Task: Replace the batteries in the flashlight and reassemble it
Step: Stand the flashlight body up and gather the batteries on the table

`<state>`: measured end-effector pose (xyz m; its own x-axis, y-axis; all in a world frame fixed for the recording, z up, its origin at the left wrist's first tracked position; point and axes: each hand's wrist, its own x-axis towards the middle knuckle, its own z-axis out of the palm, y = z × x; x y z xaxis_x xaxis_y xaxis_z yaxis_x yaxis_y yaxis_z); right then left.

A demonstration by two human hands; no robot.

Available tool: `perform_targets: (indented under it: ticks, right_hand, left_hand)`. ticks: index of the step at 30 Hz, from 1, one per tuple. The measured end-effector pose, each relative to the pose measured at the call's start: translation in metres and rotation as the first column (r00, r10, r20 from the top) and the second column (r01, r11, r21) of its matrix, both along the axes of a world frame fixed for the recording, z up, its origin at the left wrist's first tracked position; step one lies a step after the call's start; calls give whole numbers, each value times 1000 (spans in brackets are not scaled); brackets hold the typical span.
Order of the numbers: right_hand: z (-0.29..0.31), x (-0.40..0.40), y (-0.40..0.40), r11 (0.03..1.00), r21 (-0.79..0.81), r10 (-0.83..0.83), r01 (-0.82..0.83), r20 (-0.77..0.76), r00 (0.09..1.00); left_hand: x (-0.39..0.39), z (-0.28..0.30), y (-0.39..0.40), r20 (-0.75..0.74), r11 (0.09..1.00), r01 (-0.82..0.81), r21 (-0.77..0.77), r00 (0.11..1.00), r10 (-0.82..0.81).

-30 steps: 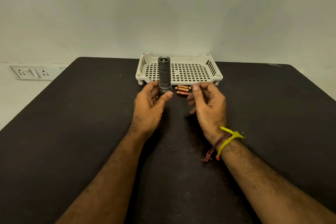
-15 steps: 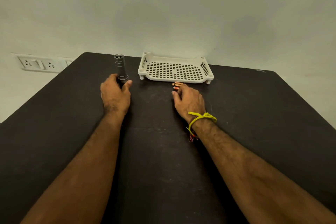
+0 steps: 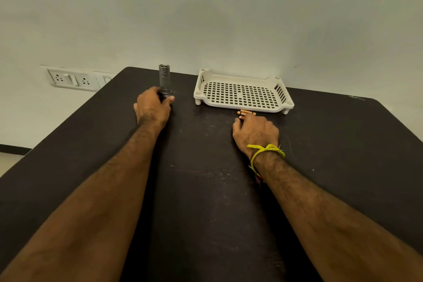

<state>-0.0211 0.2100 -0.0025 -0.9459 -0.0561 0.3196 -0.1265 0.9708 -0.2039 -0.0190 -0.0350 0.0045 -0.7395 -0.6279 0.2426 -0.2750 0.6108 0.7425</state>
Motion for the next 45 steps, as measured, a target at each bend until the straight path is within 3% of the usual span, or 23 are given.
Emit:
perform_targets:
  ticks: [14,18,20,22,25,27,30,32,35,40,45]
  right_hand:
    - [-5,-4,1,1000,-3,-9,9,-37,999]
    - [-2,-3,2,998,-63,-1,0,-21,1000]
    - [-1,-1,5,984,-177,-2,1,-9,1000]
    - [1,0,11,897,-441,-41,13,-53,998]
    - [8,3,21,605,-793,-260,69,-115,959]
    - [11,3,24,434,-896,-379,95,-86,921]
    - [9,1,27,347,-932,-427,108,-54,902]
    - [5,-2,30,352,-926,-416,136,-25,909]
    - [2,-5,31,450,-882,-338,137,-26,941]
    - [3,-7,25,649,-756,-170,86,-34,985]
    - [5,-8,22,753,-658,-71,10,-66,995]
  left_hand:
    - [-14,0,-10,11,999,38,3,999,-38]
    - [-10,3,-4,17,999,35,-26,999,-35]
    - [-2,6,3,-13,999,-7,-32,1000,6]
    - [12,8,14,-91,995,-82,-50,993,77]
    - [36,9,39,-242,981,-116,-154,967,76]
    - [46,8,60,-228,982,16,-187,972,-59]
    - [52,3,93,-101,930,263,-257,950,-296]
    - [49,0,113,-12,873,397,-283,909,-417]
    - [36,0,130,85,771,529,-353,839,-537]
    - [12,1,138,99,691,571,-444,797,-595]
    - [-5,-1,141,106,662,565,-491,794,-599]
